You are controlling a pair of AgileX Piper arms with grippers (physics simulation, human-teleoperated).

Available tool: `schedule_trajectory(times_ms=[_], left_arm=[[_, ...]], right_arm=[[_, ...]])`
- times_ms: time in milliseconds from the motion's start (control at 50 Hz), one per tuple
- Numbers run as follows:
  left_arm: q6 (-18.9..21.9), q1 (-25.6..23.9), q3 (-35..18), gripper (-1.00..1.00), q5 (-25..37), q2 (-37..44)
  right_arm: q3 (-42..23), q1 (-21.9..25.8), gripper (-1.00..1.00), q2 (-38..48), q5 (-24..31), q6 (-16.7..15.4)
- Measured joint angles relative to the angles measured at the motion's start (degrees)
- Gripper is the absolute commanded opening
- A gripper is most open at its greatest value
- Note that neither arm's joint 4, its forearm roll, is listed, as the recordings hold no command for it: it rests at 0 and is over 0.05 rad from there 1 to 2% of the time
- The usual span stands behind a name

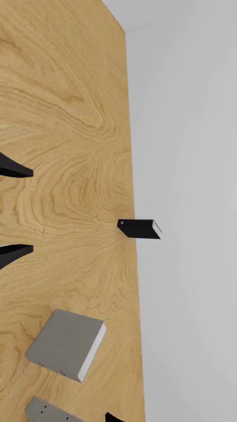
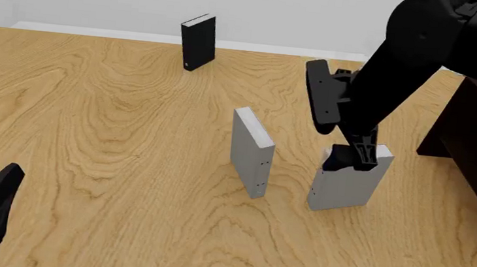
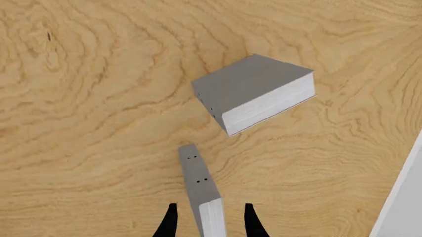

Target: Pick up the book on the right and place it on the cabinet shelf.

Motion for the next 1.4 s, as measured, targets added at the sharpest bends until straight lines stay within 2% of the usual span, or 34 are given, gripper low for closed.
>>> schedule_trajectory(times_ms=[660, 1380, 1400], left_arm=[[0.1, 0.0, 0.0, 1.00, 0.6, 0.0], [0.0, 0.0, 0.0, 1.00, 0.9, 0.0], [0.0, 0.0, 0.0, 1.00, 0.9, 0.0]], right_arm=[[4.2, -4.6, 1.00, 2.1, -5.5, -2.2], [8.2, -6.2, 1.00, 3.6, -9.5, -1.7], [8.3, -6.3, -1.00, 3.5, -9.5, -1.7]])
